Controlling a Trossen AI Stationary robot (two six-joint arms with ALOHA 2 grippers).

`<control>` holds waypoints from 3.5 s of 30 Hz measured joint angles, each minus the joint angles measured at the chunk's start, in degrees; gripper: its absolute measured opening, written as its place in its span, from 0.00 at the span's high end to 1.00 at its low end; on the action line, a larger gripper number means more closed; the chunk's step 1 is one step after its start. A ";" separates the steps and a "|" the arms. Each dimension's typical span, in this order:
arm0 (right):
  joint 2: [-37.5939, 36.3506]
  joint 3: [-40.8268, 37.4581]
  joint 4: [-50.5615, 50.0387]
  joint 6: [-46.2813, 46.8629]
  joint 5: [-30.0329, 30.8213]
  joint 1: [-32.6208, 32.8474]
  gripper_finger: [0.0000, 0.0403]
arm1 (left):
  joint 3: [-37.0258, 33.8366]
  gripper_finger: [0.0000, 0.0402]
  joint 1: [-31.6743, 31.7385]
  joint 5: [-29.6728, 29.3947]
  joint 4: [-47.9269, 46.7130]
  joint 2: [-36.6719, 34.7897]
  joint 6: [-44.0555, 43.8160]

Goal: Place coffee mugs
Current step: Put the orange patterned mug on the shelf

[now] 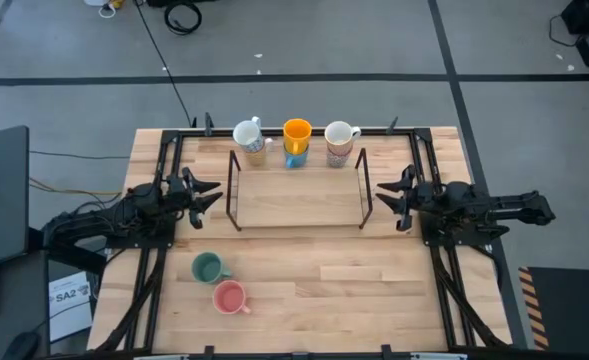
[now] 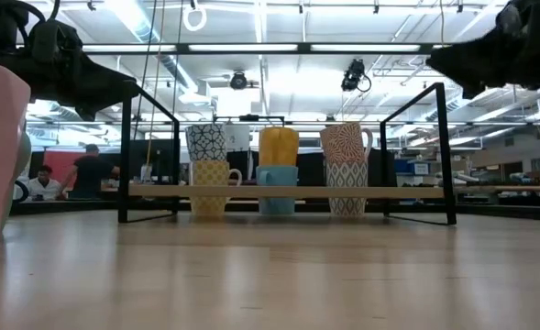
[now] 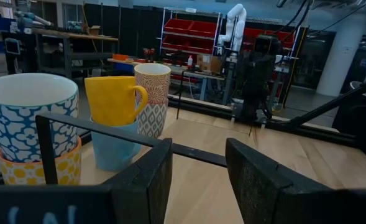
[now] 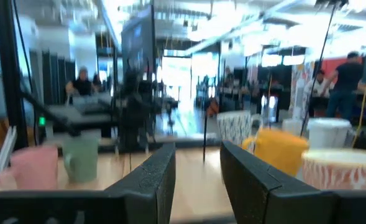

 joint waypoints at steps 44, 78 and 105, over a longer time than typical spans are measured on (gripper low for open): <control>39.90 49.32 -21.38 7.32 25.15 -19.13 0.35 | -0.02 0.61 0.01 0.00 0.01 0.00 -0.59; 84.69 79.38 -50.78 -3.26 -19.21 -46.11 0.36 | 0.00 0.61 0.00 0.00 -0.02 0.00 -0.55; 85.13 79.38 -56.46 -3.26 -20.57 -46.80 0.36 | -0.01 0.61 0.00 0.00 -0.02 0.00 -0.55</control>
